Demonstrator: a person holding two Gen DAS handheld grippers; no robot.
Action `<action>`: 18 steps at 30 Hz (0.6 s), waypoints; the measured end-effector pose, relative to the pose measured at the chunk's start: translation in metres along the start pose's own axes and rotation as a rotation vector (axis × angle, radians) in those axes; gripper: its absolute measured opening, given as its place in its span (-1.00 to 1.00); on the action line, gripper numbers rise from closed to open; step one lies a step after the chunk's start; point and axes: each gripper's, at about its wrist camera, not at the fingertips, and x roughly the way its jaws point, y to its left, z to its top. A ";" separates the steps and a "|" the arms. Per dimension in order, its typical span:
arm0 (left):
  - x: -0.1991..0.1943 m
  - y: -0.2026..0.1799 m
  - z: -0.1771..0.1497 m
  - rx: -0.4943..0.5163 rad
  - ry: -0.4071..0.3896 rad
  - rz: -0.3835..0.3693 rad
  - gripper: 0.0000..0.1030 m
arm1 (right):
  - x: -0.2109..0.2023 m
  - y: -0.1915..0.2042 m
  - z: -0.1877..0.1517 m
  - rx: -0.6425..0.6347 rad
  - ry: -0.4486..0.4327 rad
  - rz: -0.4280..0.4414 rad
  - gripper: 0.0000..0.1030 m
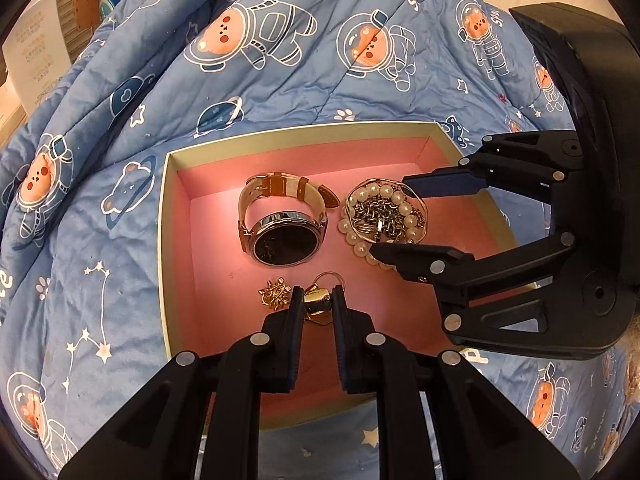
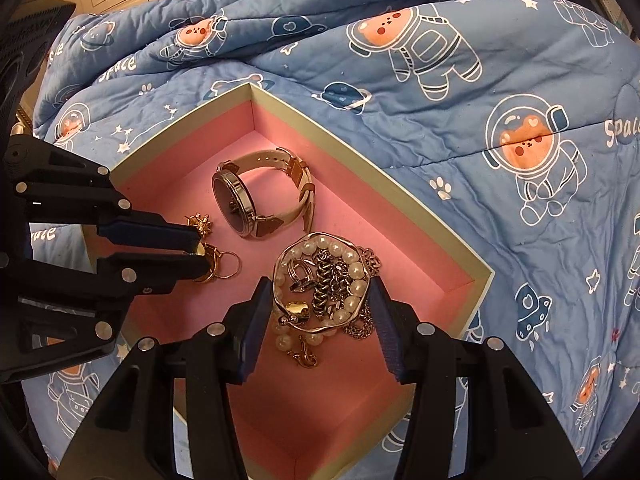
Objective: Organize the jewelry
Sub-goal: 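Open both tools to drop the bangle and cube charm in the box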
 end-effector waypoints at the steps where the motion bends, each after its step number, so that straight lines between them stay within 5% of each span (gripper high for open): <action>1: 0.000 0.000 0.000 -0.003 0.000 -0.001 -0.74 | 0.001 0.001 -0.001 -0.004 0.001 -0.001 -0.04; 9: -0.009 0.000 -0.001 0.005 -0.043 0.001 -0.71 | 0.003 0.003 -0.005 -0.013 -0.009 -0.012 0.13; 18: -0.045 0.007 -0.003 -0.053 -0.165 -0.018 -0.11 | -0.014 -0.001 -0.007 -0.011 -0.064 -0.018 0.22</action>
